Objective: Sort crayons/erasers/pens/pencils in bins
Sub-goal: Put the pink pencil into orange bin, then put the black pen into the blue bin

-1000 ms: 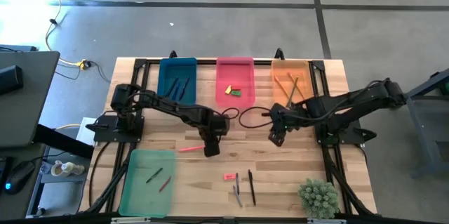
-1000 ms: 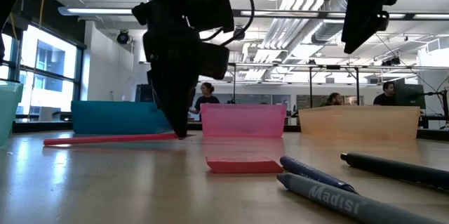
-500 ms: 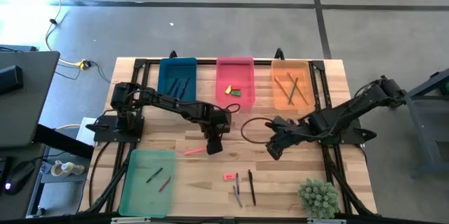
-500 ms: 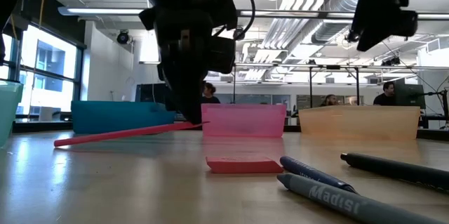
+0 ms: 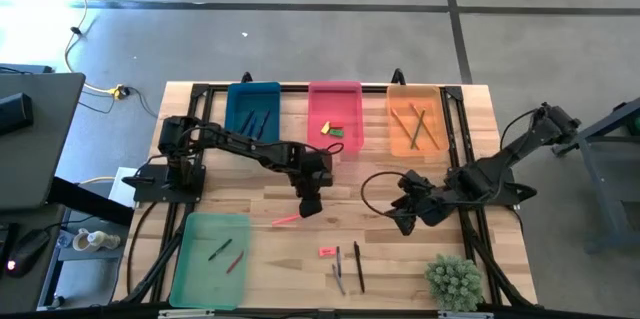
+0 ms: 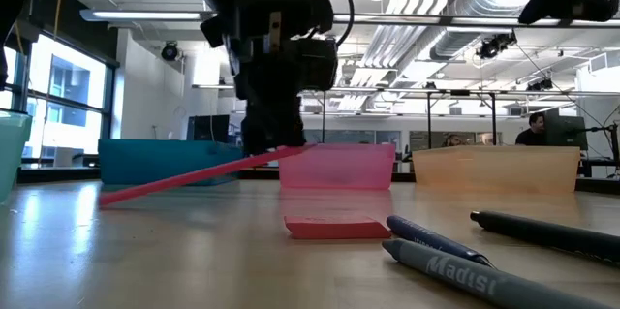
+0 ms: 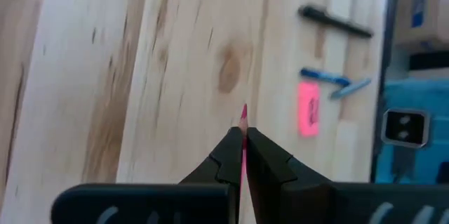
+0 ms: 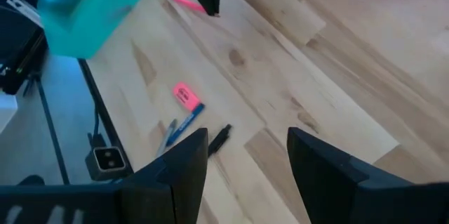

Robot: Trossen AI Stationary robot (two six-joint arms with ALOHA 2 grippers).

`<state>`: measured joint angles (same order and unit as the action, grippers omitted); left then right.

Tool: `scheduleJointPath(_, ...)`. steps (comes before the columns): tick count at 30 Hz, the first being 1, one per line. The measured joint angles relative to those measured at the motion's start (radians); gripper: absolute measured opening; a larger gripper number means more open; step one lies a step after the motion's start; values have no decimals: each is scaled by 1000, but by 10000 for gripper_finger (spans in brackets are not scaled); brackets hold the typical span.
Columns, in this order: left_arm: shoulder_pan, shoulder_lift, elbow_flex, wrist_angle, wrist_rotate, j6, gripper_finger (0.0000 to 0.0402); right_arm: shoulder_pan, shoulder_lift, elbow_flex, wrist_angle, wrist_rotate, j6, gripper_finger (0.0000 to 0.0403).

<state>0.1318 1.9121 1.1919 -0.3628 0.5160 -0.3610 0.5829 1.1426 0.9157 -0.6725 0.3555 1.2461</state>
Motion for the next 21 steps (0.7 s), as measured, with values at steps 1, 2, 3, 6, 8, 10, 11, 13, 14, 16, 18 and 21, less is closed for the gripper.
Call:
scheduleJointPath(1, 2, 0, 0, 15, 7, -4, 4, 9, 1, 0, -2, 4, 4, 188)
scheduleJointPath(2, 6, -1, 1, 23, 11, -5, 3, 16, 2, 0, -3, 12, 10, 188)
scheduleJointPath(3, 8, -1, 1, 25, 17, -5, 2, 21, 5, 0, -3, 21, 12, 188)
scheduleJointPath(6, 14, -1, 1, 22, 22, -5, 0, 29, 7, 0, -3, 36, 14, 188)
scheduleJointPath(8, 14, -1, 1, 23, 19, -5, 0, 29, 7, 0, -3, 37, 14, 188)
scheduleJointPath(10, 14, -1, 1, 22, 6, -4, 0, 29, 7, 0, -3, 37, 14, 188)
scheduleJointPath(11, 14, -1, 1, 22, -5, -4, 0, 29, 7, 0, -4, 38, 14, 188)
scheduleJointPath(13, 14, -1, 1, 21, -24, -3, 0, 29, 7, 0, -4, 53, 14, 188)
scheduleJointPath(14, 14, -1, 1, 21, -30, -3, 0, 29, 7, 0, -3, 62, 14, 188)
scheduleJointPath(16, 14, -1, 1, 22, -53, -3, 1, 28, 7, 0, -4, 75, 14, 188)
scheduleJointPath(18, 12, -1, 1, 21, -93, -4, 5, 24, 7, 1, -3, 78, 14, 188)
scheduleJointPath(21, 12, -1, 1, 23, -97, 8, 18, 24, 7, 1, -4, 81, 14, 188)
